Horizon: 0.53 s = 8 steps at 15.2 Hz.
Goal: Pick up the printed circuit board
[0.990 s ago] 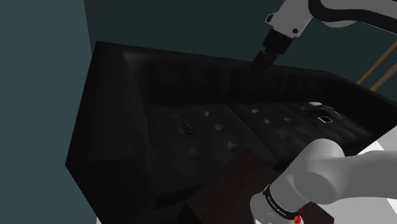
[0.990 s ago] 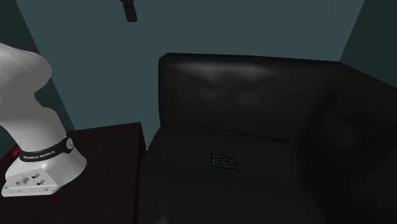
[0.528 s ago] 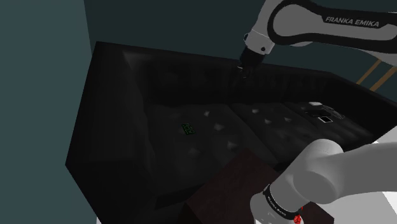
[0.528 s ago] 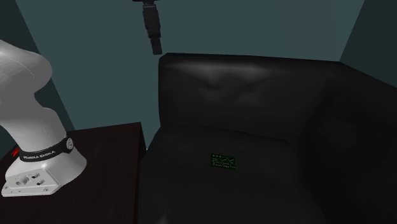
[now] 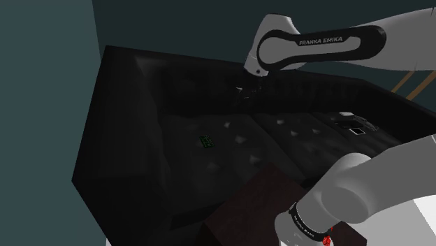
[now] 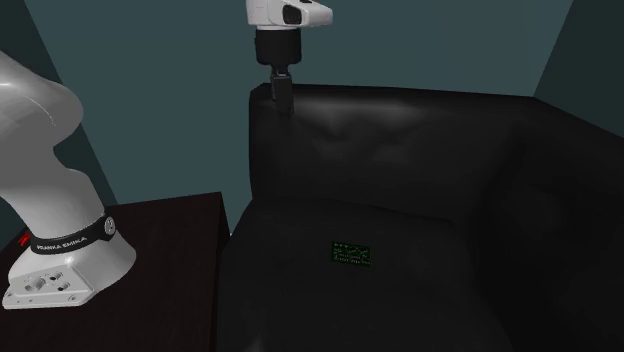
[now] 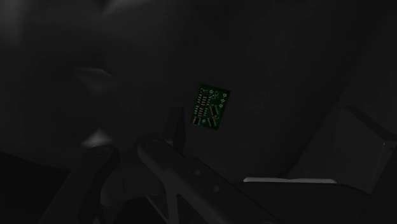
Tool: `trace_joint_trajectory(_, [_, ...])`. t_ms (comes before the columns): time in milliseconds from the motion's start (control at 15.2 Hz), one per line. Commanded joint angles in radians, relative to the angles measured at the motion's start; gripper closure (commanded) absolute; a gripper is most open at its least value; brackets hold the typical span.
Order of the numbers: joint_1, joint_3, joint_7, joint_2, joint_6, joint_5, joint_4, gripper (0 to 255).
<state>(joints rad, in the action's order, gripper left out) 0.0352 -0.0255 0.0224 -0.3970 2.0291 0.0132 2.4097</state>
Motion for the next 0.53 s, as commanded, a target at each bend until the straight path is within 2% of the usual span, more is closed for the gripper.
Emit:
trace_joint_trajectory(0, [0.004, 0.000, 0.017, 0.074, 0.051, 0.001, -0.014, 0])
trace_joint_trajectory(462, [0.016, -0.003, 0.072, 0.338, 0.208, 0.008, -0.083, 0])
